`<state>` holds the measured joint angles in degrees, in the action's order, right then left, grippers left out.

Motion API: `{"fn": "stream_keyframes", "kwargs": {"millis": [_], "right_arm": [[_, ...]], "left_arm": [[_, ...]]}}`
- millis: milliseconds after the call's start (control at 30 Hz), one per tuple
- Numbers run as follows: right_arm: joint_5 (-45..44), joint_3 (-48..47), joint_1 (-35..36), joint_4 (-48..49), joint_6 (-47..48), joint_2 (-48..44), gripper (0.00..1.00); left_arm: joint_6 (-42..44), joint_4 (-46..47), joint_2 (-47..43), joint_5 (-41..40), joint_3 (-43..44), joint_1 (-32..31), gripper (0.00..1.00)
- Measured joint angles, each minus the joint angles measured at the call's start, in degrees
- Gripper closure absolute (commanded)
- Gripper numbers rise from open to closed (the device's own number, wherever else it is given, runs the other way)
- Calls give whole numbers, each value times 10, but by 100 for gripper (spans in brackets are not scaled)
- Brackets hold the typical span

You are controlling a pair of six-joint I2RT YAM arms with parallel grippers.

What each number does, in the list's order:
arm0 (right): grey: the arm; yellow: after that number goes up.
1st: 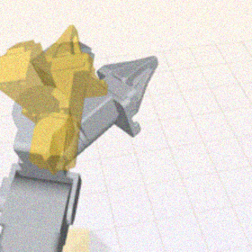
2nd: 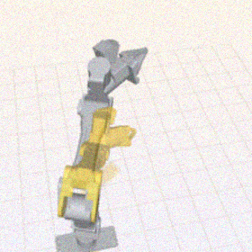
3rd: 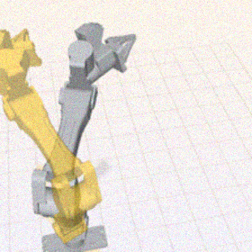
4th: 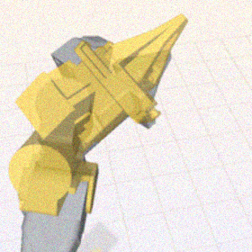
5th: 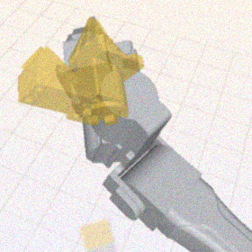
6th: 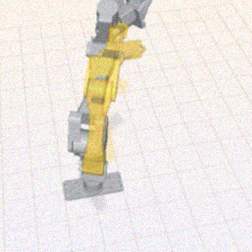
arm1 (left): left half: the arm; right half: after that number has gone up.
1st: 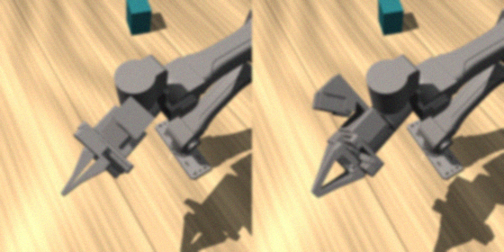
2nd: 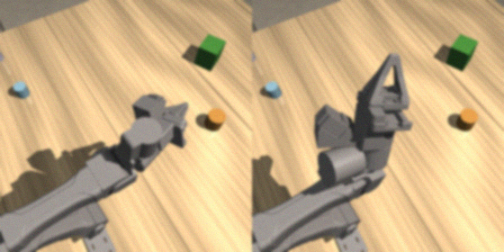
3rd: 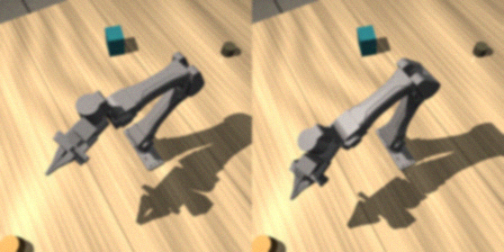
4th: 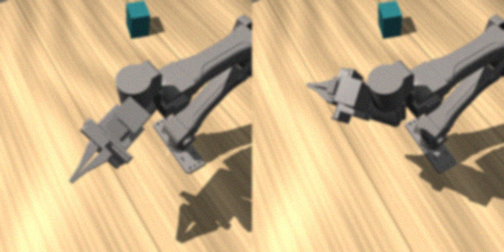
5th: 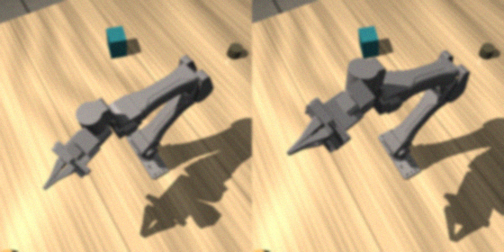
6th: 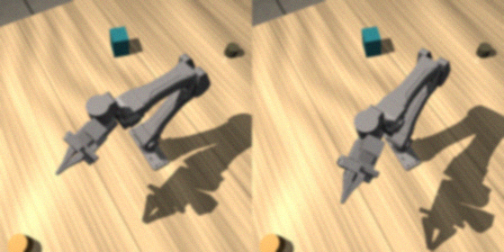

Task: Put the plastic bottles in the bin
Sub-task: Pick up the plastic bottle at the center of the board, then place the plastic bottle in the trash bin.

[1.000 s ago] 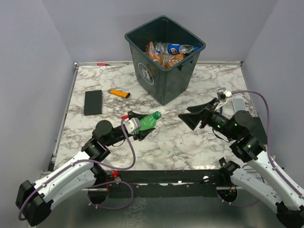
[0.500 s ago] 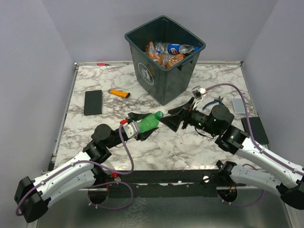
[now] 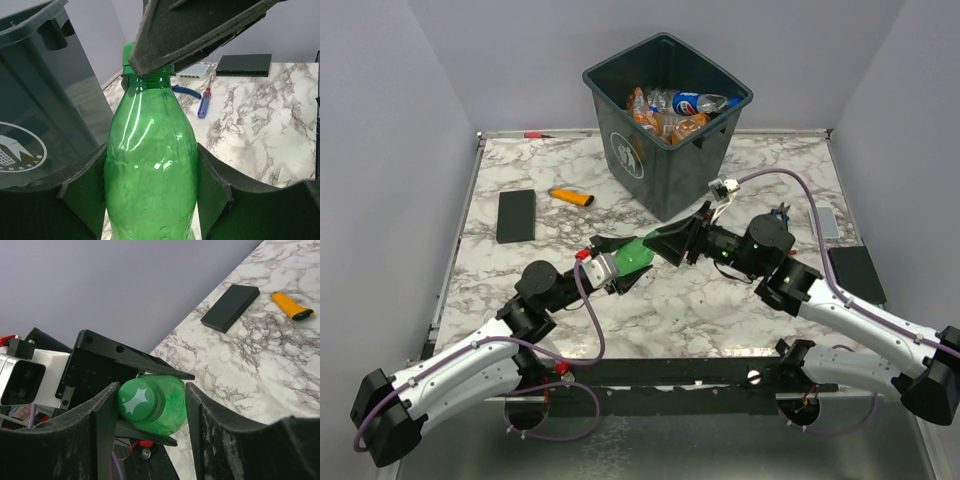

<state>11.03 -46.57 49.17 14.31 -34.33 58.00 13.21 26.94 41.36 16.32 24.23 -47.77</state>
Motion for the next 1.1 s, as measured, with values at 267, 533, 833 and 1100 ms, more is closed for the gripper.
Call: {"fn": "stream_keyframes", "kwargs": {"millis": [267,533,833,1100], "right_arm": [[7,-3,4,16,-9,23,52],[10,-3,10,23,-1,27,99],[8,-2,10,7,0,11,99],[-9,-2,11,-20,0,-10,99]], "left_arm": [[3,0,-1,-8,-3,-4,86],[-3,-4,-2,-24,-4,-6,56],[-7,-4,-7,-33,-4,-12,39],[-9,2,-10,-43,-4,-14,1]]}}
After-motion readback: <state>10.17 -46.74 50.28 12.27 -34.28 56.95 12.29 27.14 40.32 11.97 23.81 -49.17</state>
